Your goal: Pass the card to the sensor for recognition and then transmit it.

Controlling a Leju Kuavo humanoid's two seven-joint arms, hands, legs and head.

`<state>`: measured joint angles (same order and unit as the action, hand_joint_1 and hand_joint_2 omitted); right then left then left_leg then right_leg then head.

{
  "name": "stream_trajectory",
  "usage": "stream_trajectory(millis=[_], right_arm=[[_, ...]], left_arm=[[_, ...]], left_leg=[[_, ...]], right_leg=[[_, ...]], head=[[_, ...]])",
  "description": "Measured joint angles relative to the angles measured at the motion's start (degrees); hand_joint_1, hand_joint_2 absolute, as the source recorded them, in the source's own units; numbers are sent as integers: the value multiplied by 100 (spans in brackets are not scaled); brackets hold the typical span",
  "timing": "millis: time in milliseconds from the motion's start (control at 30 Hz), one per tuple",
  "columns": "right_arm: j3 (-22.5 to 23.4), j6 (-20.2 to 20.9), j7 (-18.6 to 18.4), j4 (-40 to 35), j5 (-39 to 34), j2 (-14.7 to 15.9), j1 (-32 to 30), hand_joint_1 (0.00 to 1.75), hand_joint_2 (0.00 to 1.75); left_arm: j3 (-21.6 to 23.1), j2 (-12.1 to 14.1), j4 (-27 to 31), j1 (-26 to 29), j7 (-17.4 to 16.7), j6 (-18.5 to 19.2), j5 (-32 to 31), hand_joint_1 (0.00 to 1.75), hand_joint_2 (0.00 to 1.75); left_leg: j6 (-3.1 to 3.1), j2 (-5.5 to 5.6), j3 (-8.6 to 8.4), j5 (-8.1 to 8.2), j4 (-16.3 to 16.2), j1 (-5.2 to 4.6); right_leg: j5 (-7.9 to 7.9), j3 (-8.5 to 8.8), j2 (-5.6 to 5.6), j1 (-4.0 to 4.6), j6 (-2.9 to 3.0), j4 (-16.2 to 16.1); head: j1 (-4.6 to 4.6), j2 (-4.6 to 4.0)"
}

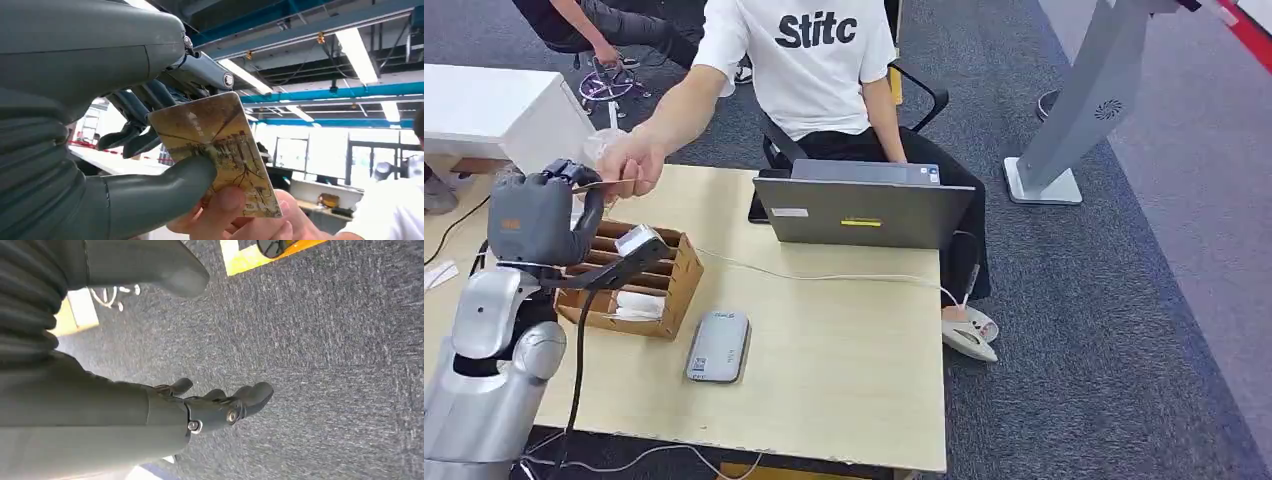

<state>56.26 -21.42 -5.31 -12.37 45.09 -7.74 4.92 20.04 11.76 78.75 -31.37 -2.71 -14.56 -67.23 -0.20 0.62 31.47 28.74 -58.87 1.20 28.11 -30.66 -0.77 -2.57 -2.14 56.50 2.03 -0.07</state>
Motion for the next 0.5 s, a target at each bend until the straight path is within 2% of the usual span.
stream_trajectory(millis=[267,433,500], right_arm=[[0,-4,2,0,26,0,2,0,175],[0,-9,-17,0,33,0,0,0,175],[0,-7,-17,0,22,0,3,0,175]], left_arm=[[-159,-18,-55,134,83,-391,-103,0,175],[-168,-61,-26,243,105,-457,-144,0,175],[-166,-81,22,291,196,-324,-97,0,175]], left_leg=[[0,1,3,0,0,-1],[0,1,2,0,0,-1],[0,1,2,0,0,-1]], right_leg=[[0,0,1,-1,0,-1],[0,0,1,-1,0,-1],[0,0,2,-1,0,-1]], head=[[2,0],[0,0],[0,0]])
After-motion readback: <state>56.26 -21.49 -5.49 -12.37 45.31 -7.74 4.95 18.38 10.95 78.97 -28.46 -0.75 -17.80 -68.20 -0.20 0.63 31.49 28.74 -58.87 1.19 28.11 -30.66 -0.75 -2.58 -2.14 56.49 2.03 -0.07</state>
